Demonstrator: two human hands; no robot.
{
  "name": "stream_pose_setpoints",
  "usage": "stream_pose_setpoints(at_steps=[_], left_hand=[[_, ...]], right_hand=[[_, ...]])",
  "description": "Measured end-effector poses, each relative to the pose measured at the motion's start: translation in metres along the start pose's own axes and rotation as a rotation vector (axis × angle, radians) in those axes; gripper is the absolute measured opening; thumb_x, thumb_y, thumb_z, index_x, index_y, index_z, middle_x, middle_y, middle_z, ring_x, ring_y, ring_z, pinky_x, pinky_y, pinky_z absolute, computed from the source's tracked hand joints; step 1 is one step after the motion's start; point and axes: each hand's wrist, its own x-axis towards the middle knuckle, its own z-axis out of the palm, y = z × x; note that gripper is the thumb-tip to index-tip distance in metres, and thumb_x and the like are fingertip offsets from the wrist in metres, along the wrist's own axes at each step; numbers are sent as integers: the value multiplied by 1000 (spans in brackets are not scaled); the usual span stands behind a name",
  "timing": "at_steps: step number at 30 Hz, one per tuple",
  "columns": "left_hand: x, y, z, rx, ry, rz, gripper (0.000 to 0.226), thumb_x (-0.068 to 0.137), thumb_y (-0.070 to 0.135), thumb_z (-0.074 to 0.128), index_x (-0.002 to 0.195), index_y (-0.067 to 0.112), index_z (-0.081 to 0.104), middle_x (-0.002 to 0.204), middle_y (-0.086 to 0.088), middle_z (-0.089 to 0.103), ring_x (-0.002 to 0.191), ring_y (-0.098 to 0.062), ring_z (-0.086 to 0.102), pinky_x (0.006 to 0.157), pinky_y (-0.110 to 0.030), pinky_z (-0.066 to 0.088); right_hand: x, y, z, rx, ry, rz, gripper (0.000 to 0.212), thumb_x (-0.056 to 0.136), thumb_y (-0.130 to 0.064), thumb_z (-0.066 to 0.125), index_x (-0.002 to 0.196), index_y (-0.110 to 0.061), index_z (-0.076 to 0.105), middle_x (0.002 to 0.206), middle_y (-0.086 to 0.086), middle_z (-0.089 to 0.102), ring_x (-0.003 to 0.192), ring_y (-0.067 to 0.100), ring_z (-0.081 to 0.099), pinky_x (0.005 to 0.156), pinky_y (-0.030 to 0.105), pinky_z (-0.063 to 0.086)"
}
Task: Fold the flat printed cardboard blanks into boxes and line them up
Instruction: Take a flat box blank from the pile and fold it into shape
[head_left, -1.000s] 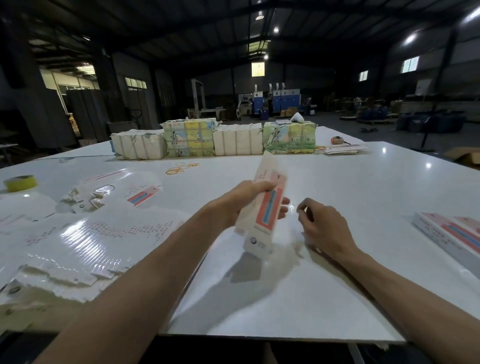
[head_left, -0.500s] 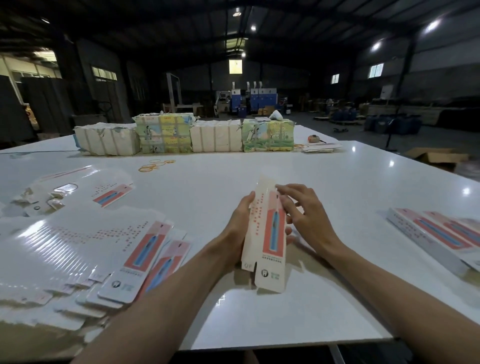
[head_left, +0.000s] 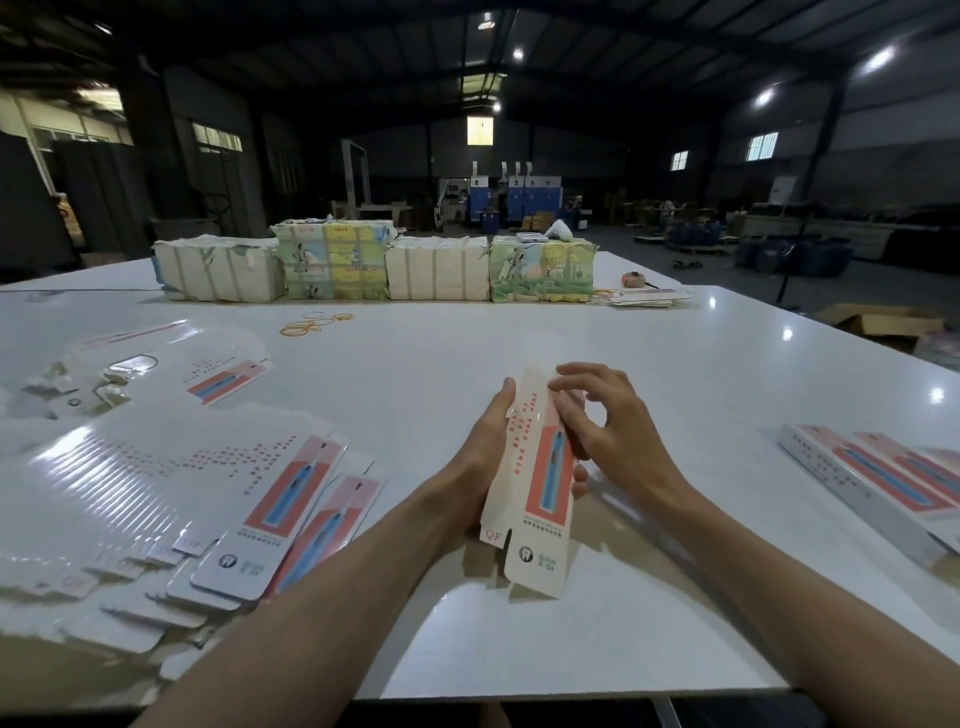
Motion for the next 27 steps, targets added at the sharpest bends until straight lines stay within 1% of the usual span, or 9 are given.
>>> stream_pose_setpoints(at_steps=[1, 3, 7, 11, 17, 20, 22, 24, 27], left_hand=[[1, 0, 0, 13, -9, 5, 71, 102, 71, 32, 121, 12, 67, 101, -19, 77, 81, -35, 77, 69, -39, 63], [1, -1, 0, 24, -19, 17, 69, 104, 69, 32, 125, 13, 65, 106, -20, 76, 84, -36, 77, 72, -41, 63], [5, 0, -1, 14, -36, 22, 70, 104, 68, 32, 125, 10, 64, 105, -21, 74, 84, -37, 74, 75, -44, 61], [8, -1, -4, 38, -41, 49, 71, 104, 68, 32, 127, 7, 61, 106, -23, 71, 83, -38, 71, 76, -44, 61], [8, -2, -5, 35, -91, 60, 73, 103, 68, 35, 130, 6, 61, 108, -23, 70, 86, -38, 71, 78, -45, 60], [8, -1, -2, 41, -137, 31, 76, 100, 72, 36, 128, 6, 62, 108, -21, 70, 84, -34, 70, 77, -43, 59], [8, 2, -1, 31, -185, -2, 76, 101, 73, 33, 121, 8, 67, 107, -20, 70, 81, -32, 71, 74, -40, 60], [8, 4, -1, 45, -212, -4, 76, 101, 73, 29, 114, 13, 74, 107, -20, 71, 81, -32, 73, 73, -40, 62], [7, 8, -1, 109, -224, 19, 78, 100, 74, 26, 118, 13, 71, 108, -19, 72, 83, -32, 72, 73, -39, 62]], right_hand=[[3, 0, -2, 19, 17, 12, 16, 105, -25, 63, 118, -24, 72, 139, -12, 58, 131, 12, 53, 85, 17, 58], [7, 1, -5, 2, 64, 19, 15, 105, -25, 62, 118, -22, 71, 140, -12, 60, 129, 11, 53, 91, 13, 53], [6, 2, -7, -151, 41, -43, 33, 105, -30, 63, 136, -19, 68, 145, -10, 59, 136, 7, 46, 105, 21, 43], [4, -1, -8, -162, 7, -62, 31, 103, -30, 65, 131, -19, 72, 141, -12, 61, 135, 4, 44, 97, 7, 36], [6, -10, -11, -22, 38, -22, 14, 102, -23, 68, 113, -15, 72, 128, -7, 64, 126, 10, 52, 90, 4, 45], [8, -17, -15, 62, 68, 31, 6, 101, -18, 69, 103, -14, 72, 128, -3, 59, 124, 14, 53, 79, 7, 51], [10, -22, -20, 101, 95, 82, 7, 100, -19, 70, 95, -17, 74, 133, -3, 56, 123, 15, 54, 79, 6, 51], [11, -25, -25, 152, 91, 114, 10, 100, -20, 71, 90, -19, 74, 138, -5, 55, 123, 17, 55, 81, 12, 54], [12, -26, -28, 241, 80, 159, 12, 100, -19, 70, 90, -15, 76, 139, -9, 57, 124, 24, 57, 100, 42, 57]])
